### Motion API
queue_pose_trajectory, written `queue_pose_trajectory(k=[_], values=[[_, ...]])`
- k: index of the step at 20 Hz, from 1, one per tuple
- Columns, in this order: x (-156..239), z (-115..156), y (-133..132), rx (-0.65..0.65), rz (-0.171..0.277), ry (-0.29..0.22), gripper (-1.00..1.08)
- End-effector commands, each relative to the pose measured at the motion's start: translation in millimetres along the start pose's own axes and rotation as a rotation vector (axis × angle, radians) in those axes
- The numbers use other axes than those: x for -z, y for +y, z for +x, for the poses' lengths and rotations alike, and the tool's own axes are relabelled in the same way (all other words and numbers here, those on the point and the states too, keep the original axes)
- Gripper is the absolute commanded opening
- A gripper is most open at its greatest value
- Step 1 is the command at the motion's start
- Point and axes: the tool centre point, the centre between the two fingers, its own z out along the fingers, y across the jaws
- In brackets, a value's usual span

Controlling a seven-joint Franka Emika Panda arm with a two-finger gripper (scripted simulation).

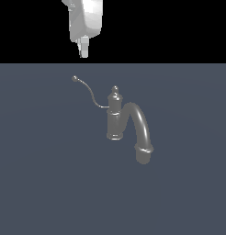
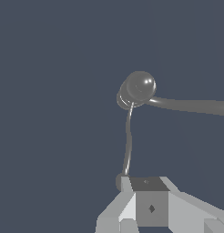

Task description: Turn on the faucet by rotating a designated handle.

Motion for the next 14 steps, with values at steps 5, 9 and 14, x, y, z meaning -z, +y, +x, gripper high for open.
queue_pose_trajectory(k=[5,9,14], values=[[-34.5,-2.5,-25.8,-0.138,-0.001,0.016,-1.00],[-50.4,-3.9,-36.3,-0.198,-0.001,0.025,-1.00],[-63.7,-5.2,-44.4,-0.247,0.000,0.033,-1.00]])
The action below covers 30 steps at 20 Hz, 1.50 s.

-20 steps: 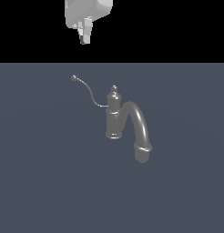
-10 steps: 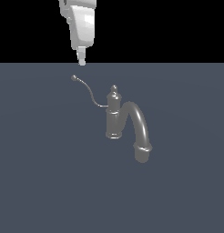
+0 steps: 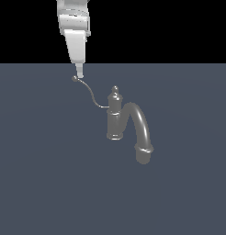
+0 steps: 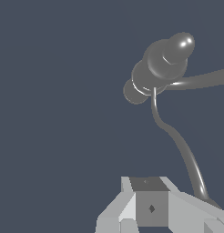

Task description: Turn on the faucet by rotating a designated handle.

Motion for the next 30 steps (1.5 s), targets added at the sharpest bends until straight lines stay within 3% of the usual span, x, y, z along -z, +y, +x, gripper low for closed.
queue_pose_trajectory(k=[1,10,30], values=[[-5.2,-1.3,-3.3,-0.021,0.001,0.004,-1.00],[-9.1,-2.5,-5.3,-0.034,0.001,0.006,-1.00],[-9.5,-3.6,55.6,-0.034,0.001,0.006,-1.00]])
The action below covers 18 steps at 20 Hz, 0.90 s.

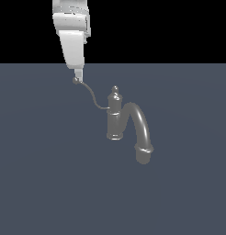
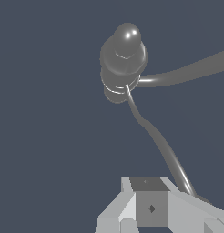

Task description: Turn on the faucet by rotating a designated handle.

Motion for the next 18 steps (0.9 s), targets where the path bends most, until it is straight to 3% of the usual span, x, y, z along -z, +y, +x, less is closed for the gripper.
queue_pose_trajectory(k=[1,11,12,18], values=[[-0.6,-0.8,10.9,0.001,-0.007,0.001,-1.00],[-0.2,0.1,39.9,0.001,-0.006,0.001,-1.00],[7.4,5.1,30.2,-0.008,0.017,0.001,-1.00],[5.4,21.5,50.4,-0.006,0.011,0.001,-1.00]])
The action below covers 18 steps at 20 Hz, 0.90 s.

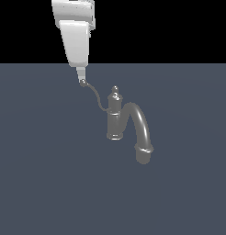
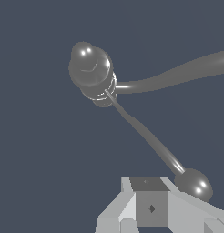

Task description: Turn on the faucet by rotating a designated handle.

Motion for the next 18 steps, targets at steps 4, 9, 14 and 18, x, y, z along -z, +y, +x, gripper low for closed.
queue_pose_trajectory(k=[4,9,14,18], values=[[-3.9,22.7,22.4,-0.012,-0.014,0.000,-1.00],[-5.0,36.9,40.0,-0.011,-0.019,0.000,-1.00],[-6.1,51.3,57.7,-0.009,-0.024,0.000,-1.00],[-6.7,60.2,68.3,-0.008,-0.027,0.000,-1.00]])
